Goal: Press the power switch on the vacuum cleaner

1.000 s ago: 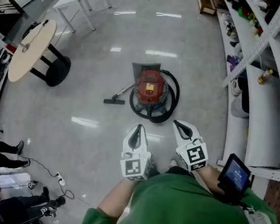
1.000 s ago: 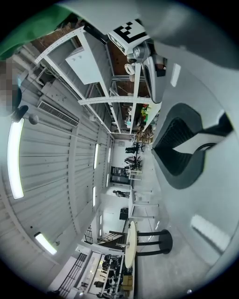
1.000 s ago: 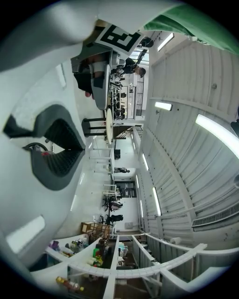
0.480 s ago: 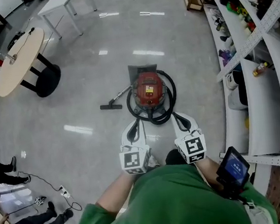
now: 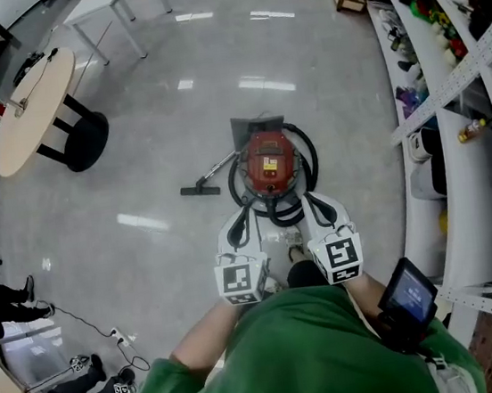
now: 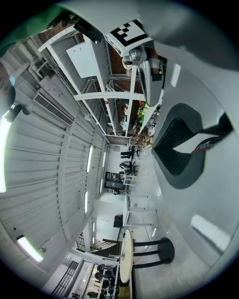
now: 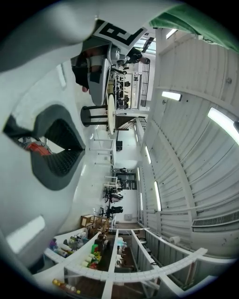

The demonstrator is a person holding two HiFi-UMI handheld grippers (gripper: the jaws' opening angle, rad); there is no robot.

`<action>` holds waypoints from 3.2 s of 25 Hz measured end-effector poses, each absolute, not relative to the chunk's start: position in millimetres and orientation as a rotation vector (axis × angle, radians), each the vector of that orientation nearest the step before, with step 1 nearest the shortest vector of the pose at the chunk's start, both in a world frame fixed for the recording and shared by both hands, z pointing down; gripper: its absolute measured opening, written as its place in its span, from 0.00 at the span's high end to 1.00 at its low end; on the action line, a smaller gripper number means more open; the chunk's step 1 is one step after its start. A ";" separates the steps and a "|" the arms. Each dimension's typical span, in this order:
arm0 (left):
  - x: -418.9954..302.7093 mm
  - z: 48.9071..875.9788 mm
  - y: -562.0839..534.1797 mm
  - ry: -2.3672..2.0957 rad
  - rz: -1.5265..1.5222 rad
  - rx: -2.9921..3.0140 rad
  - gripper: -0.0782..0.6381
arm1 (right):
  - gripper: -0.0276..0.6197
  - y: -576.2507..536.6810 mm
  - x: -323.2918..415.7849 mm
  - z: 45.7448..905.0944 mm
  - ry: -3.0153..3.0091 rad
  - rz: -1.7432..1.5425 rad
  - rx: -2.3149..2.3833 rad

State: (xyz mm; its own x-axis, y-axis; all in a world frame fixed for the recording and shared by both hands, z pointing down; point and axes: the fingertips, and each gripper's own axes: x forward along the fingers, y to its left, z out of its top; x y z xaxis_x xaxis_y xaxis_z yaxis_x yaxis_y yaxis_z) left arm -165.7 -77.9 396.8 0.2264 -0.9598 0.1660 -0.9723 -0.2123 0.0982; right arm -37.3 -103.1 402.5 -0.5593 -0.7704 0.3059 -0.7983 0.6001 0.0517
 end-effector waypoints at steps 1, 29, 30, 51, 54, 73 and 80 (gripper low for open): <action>-164.3 400.6 -86.8 -1.841 0.119 2.309 0.88 | 0.95 -110.7 -38.0 406.5 -2.532 0.141 1.263; -149.5 598.1 -252.1 -1.683 0.496 2.090 0.88 | 0.95 -268.6 -31.6 586.4 -2.420 0.371 1.022; -149.2 607.3 -255.9 -1.677 0.510 2.089 0.88 | 0.95 -271.5 -32.4 595.2 -2.421 0.373 1.014; -143.0 804.7 -284.8 -1.524 0.734 1.999 0.88 | 0.95 -290.6 -21.9 771.5 -2.327 0.551 0.902; -141.3 824.4 -289.2 -1.503 0.750 2.001 0.88 | 0.95 -290.2 -21.2 787.7 -2.314 0.545 0.872; -134.9 913.9 -294.1 -1.411 0.822 1.929 0.88 | 0.95 -280.9 1.3 859.2 -2.243 0.644 0.856; -133.5 913.9 -294.3 -1.398 0.831 1.947 0.88 | 0.95 -283.0 -0.1 864.7 -2.233 0.652 0.857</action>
State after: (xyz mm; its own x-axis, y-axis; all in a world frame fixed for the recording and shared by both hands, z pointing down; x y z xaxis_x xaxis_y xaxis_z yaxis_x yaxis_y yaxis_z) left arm -133.5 -294.3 913.9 0.2508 -0.5849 0.7714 -0.9571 -0.2691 0.1072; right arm -0.1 -283.0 864.7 -0.5747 -0.3949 0.7168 -0.7184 0.6629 -0.2108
